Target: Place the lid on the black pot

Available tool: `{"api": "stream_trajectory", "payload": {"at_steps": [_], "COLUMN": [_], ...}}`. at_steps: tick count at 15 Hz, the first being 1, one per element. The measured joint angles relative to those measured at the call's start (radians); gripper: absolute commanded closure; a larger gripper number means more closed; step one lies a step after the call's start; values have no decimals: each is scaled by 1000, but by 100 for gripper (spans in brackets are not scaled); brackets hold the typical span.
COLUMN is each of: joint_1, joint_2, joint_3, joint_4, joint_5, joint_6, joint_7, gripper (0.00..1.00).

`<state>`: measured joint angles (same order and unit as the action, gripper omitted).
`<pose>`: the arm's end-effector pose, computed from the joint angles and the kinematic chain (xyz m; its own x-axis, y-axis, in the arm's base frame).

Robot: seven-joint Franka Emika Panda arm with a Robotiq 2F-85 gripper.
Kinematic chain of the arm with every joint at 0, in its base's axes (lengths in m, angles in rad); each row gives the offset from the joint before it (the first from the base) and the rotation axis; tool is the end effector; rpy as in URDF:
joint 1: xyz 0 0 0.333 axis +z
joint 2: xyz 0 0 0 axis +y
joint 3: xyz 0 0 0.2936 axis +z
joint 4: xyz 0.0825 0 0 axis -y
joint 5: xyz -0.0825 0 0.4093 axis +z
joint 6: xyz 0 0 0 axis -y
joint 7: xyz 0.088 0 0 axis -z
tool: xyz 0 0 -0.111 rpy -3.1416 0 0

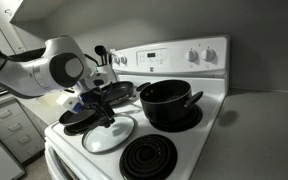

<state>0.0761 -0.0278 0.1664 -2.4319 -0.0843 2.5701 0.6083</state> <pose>0.5004 0.1247 0.2861 0.9411 -0.2932 0.1683 -0.2902 -0.9560 -0.0427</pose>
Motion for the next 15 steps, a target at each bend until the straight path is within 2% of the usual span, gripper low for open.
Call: {"api": "stream_trajectory", "payload": {"at_steps": [4,15], "joint_1": [1,-1], "joint_2": [29,29], "joint_3": [-3,-68], "joint_4": [-6,-31], "joint_5": [70,128], "joint_6": [68,52], "joint_7": [-75,-125], "gripper": [0,0]}}
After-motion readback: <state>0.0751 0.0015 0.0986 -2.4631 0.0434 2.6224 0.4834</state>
